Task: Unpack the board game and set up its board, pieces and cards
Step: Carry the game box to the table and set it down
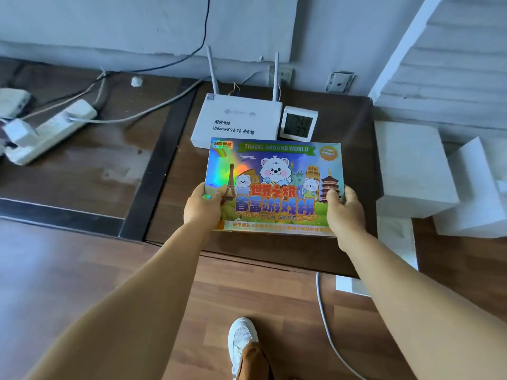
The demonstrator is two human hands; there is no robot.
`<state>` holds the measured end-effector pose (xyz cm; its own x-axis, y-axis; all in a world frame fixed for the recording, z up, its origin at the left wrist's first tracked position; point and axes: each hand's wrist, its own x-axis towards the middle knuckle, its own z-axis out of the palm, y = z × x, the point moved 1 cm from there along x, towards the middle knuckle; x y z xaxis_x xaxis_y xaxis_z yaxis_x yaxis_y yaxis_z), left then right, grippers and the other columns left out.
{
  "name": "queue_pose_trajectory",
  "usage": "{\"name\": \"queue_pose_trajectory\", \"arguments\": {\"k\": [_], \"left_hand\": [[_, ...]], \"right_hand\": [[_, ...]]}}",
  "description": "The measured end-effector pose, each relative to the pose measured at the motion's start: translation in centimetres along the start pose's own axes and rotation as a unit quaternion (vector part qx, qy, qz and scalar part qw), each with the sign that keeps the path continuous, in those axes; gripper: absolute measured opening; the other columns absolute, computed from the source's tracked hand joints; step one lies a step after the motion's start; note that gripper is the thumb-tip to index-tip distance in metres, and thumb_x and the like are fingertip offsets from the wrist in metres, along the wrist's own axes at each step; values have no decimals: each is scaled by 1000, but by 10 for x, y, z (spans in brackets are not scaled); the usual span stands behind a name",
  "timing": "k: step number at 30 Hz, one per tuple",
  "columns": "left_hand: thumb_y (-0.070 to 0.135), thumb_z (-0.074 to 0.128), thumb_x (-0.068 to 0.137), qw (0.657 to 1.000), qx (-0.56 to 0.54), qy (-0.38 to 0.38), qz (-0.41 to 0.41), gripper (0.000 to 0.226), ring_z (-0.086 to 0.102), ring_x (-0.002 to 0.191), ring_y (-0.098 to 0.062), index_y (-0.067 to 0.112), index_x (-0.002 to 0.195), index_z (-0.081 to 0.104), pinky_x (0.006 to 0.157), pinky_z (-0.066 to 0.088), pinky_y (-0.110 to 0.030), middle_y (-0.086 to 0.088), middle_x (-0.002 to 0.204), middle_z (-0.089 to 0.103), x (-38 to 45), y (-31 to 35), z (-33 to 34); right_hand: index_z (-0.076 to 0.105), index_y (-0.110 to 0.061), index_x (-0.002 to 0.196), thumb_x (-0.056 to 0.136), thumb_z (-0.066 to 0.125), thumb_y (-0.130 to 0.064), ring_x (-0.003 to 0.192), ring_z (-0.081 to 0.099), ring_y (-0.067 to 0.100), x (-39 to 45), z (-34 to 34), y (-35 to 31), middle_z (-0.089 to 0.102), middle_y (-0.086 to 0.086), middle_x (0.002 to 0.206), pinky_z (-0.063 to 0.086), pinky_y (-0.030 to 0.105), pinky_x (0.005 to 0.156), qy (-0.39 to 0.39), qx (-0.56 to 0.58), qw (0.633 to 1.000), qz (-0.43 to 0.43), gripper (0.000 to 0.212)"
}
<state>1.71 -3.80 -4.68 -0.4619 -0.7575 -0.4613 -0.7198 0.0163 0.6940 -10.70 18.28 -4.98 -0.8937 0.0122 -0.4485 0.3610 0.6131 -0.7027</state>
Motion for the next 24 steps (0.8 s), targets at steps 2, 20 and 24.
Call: {"name": "queue_pose_trajectory", "arguments": {"k": [2, 20, 24], "left_hand": [[40, 51, 95, 1000, -14, 12, 16, 18, 65, 70, -9, 23, 101, 54, 63, 56, -30, 6, 89, 66, -22, 23, -29], [22, 61, 90, 908, -341, 234, 73, 18, 67, 60, -8, 38, 97, 59, 52, 55, -27, 4, 87, 67, -280, 112, -276], [17, 58, 89, 870, -357, 336, 59, 23, 65, 68, -13, 39, 95, 60, 66, 58, -36, 3, 90, 67, -336, 84, -331]], "right_hand": [[37, -20, 143, 98, 39, -39, 102, 59, 23, -20, -20, -32, 56, 7, 129, 47, 32, 78, 2, 2, 1000, -14, 48], [64, -25, 107, 84, 61, -31, 79, 63, 19, -246, -148, -260, 62, -1, 87, 54, 20, 68, -107, 76, 956, -261, 24], [62, -25, 98, 78, 64, -33, 82, 67, 24, -314, -131, -283, 67, -1, 85, 56, 46, 80, -159, 84, 936, -301, 21]]}}
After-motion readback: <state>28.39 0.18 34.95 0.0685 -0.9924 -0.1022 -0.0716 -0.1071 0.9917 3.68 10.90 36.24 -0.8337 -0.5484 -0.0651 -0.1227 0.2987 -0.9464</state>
